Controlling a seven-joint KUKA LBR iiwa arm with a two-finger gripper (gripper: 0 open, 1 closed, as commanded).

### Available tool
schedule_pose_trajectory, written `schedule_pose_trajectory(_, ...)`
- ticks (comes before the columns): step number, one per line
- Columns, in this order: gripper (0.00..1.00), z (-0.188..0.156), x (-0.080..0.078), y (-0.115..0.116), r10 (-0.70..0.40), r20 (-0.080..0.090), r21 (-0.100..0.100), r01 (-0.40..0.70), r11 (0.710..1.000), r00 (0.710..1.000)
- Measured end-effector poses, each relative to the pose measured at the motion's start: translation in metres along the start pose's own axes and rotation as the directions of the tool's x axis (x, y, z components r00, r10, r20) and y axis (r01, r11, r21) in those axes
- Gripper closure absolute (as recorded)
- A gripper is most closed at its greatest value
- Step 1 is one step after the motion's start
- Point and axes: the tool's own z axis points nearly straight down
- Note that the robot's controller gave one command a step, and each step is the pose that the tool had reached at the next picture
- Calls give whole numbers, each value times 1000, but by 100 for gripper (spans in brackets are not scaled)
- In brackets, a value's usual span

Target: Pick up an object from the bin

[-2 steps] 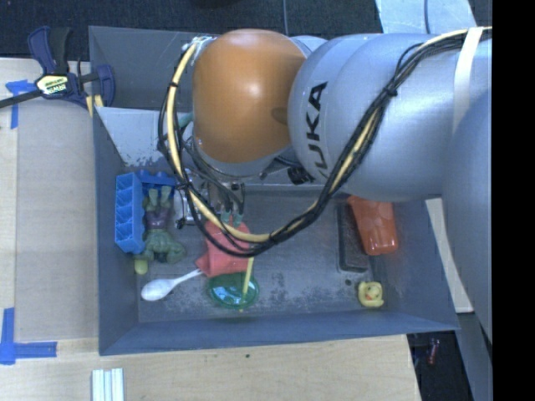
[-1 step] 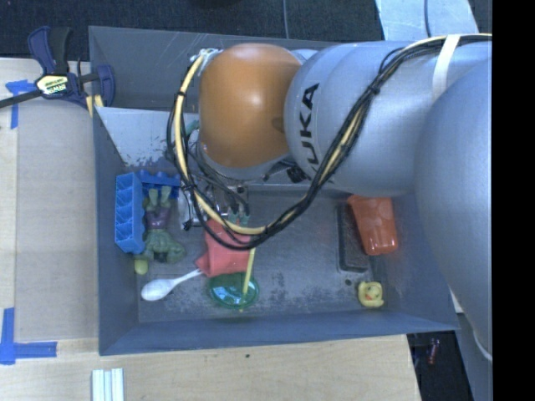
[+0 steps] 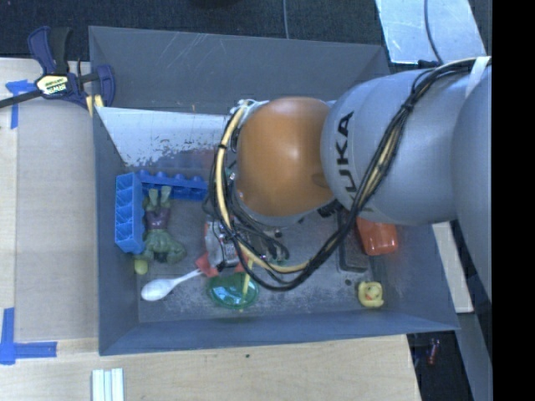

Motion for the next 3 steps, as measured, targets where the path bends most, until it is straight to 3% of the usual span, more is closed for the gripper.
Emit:
schedule_pose_trajectory(1,0,44,-24,-39,137,3,1,-137,991,991)
schedule_pose_trajectory(2,0,43,-24,-38,137,4,0,-137,991,991)
schedule_pose_trajectory(3,100,95,-9,-75,202,10,-1,-202,979,979)
